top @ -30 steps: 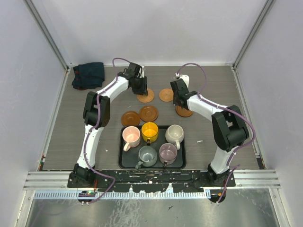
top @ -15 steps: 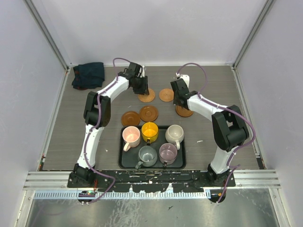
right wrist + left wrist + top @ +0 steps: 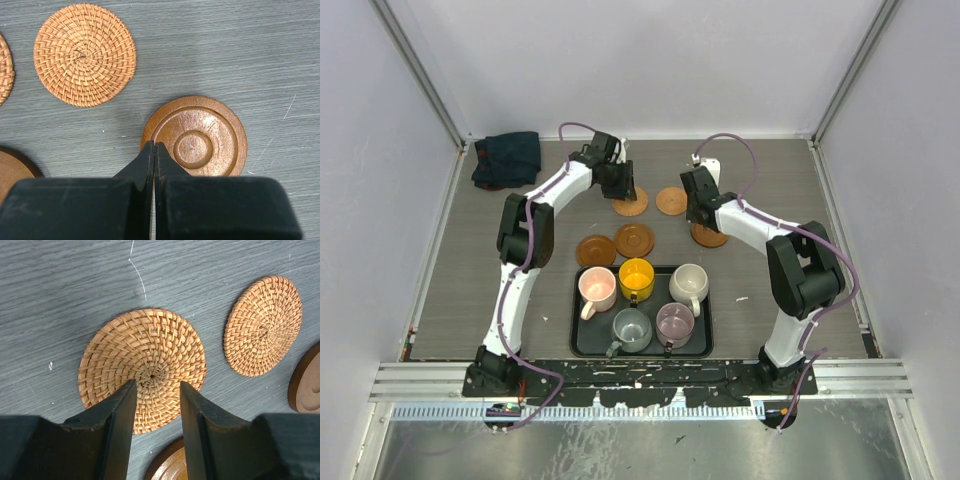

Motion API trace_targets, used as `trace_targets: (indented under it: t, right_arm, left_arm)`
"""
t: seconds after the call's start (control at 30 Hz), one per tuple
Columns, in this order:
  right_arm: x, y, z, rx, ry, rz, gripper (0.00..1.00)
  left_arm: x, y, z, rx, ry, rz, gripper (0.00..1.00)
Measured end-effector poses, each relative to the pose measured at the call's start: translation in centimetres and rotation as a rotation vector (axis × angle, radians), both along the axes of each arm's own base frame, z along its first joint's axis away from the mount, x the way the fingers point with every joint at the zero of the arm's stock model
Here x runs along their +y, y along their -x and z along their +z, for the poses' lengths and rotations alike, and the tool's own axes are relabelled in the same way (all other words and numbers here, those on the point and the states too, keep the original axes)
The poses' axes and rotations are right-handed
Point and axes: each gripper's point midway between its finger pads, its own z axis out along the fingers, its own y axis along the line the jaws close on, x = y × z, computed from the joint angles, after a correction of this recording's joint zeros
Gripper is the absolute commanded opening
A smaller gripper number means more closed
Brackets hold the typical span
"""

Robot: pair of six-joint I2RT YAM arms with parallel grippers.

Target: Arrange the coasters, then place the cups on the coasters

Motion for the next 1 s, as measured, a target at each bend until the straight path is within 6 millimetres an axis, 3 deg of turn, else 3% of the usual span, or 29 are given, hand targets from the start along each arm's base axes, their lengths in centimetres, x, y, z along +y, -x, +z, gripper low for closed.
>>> trace_targets:
  t: [0.23, 0.53, 0.67, 0.93, 1.0]
  right_arm:
    - [-0.1, -0.1, -0.3, 0.004, 0.005, -0.004, 0.01]
    - [0.0, -0.7, -0.1, -0.005, 0.008, -0.006, 0.01]
    - [-0.2, -0.8, 0.0, -0.009, 0.015, -0.008, 0.01]
    - [-0.8, 0.1, -0.2, 0.0, 0.026, -0.013, 0.01]
    - [-0.9, 0.5, -0.3, 0.003, 0.027, -0.012, 0.01]
  left_arm:
    - [-0.4, -0.2, 0.1, 0.0, 0.017, -0.008, 0.44]
    - [-0.6, 0.1, 0.5, -0.01, 0.026, -0.014, 0.54]
    - [0.4, 1.8, 1.6, -0.005, 0.006, -0.009, 0.55]
    - [4.0, 6.2, 7.0, -0.106, -0.021, 0.043, 0.52]
    - [5.1, 7.5, 7.0, -0.11, -0.036, 0.061, 0.5]
